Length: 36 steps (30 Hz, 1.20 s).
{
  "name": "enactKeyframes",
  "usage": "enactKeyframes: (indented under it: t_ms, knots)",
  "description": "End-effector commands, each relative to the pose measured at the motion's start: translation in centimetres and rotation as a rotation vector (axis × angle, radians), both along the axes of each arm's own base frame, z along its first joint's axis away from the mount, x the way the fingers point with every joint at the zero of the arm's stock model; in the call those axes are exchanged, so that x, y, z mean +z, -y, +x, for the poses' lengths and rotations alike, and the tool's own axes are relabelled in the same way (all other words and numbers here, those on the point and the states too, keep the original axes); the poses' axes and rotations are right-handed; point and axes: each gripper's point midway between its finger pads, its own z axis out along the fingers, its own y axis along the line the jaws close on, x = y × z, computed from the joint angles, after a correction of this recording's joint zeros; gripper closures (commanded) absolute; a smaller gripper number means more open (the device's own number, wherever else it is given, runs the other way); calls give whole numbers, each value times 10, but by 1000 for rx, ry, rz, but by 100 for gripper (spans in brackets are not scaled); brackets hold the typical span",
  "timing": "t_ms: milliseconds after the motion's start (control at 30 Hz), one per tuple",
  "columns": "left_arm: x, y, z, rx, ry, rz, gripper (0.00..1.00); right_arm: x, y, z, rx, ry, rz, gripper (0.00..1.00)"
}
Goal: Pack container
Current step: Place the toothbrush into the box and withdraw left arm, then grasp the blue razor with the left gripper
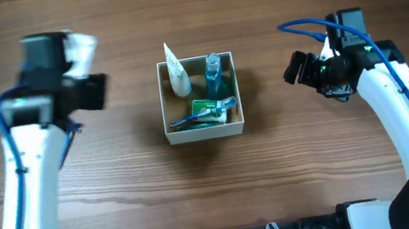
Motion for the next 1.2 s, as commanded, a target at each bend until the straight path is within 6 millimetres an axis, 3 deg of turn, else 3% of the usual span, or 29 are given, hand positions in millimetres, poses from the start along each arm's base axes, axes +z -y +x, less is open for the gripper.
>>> enactKeyframes:
  t_ms: [0,67,133,167,300,367,667,700,800,900,933,967,1167]
  knots:
    - [-52,-64,-22,301,-114,-142,6,-4,1,-2,8,-14,-2,0]
    - [-81,-93,-28,387,-182,-162,6,-4,1,-2,8,-13,-2,0]
    - [-103,-103,-28,417,-233,-174,6,-4,1,-2,8,-13,-2,0]
    - [-124,-106,-29,429,-288,-187,5,-4,1,-2,9,-13,-3,0]
    - [-181,-100,-37,428,-455,-229,8,-4,1,-1,31,-9,-14,0]
    - [-199,-98,-42,424,-512,-235,12,-4,1,-1,31,-7,-14,0]
    - [-225,-100,-48,431,-574,-227,17,-3,1,4,30,12,-14,0]
    - [-227,-99,-48,431,-572,-227,21,-3,1,3,29,11,-13,0]
    - [-229,-90,-45,420,-562,-284,47,-3,1,3,29,10,-13,0]
    - [-229,-87,-45,417,-562,-300,60,-3,1,3,28,9,-12,0]
    - [-229,-83,-43,410,-557,-325,83,-3,1,2,28,7,-12,0]
    - [-228,-79,-40,402,-548,-353,91,-3,1,2,29,6,-12,0]
    - [-223,-74,-35,403,-526,-390,96,-4,1,1,29,1,-12,0]
